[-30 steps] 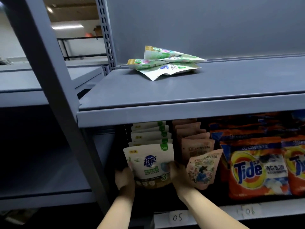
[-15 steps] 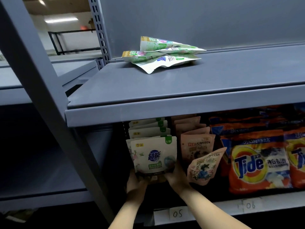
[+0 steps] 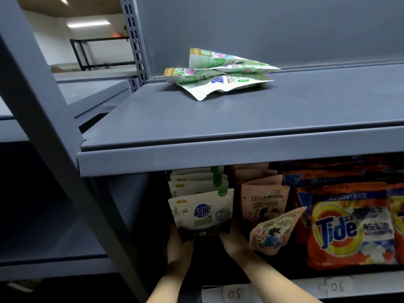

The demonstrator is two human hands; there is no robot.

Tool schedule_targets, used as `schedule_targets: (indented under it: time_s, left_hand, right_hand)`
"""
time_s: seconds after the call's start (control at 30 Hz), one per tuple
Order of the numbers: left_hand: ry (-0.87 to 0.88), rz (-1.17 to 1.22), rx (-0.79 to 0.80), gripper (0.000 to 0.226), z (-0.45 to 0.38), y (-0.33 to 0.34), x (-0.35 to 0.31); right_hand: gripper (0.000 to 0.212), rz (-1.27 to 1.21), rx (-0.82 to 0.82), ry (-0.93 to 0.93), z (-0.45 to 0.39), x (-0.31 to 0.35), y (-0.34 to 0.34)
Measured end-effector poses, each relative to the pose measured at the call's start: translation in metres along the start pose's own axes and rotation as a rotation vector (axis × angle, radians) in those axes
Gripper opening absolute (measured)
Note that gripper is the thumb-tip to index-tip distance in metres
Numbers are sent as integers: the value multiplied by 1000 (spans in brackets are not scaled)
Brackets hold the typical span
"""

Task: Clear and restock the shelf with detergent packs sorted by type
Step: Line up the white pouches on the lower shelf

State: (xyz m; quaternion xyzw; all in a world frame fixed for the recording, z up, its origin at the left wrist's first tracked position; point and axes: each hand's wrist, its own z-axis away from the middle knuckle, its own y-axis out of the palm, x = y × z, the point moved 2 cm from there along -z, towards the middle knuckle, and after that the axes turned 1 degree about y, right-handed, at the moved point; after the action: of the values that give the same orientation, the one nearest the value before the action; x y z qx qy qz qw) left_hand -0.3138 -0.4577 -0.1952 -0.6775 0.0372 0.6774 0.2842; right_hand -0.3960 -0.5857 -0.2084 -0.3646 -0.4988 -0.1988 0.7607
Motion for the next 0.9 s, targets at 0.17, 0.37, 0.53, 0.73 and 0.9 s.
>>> schedule_targets:
  time_s: [0.17,0.37,0.53,0.73,0.9]
  left_hand:
    - [-80,-38,-14,64,0,-5,2]
    - [-153,-75,-87,71,5,-15,-9]
    - [-244,-191,-64,63,15,-22,-20]
    - [-235,-306,7,40,35,-26,-42]
    - [-147,-360,-44,38,61,-29,-68]
  right_hand:
    - [47,-25,-43,-129,16,4,-2]
    - [56,22,-60,-53,18,13,-3]
    - [49,155,-64,-15,26,16,-2]
    - [62,223,-3,142,44,28,-7]
    - [58,273,77,-39,74,54,-29]
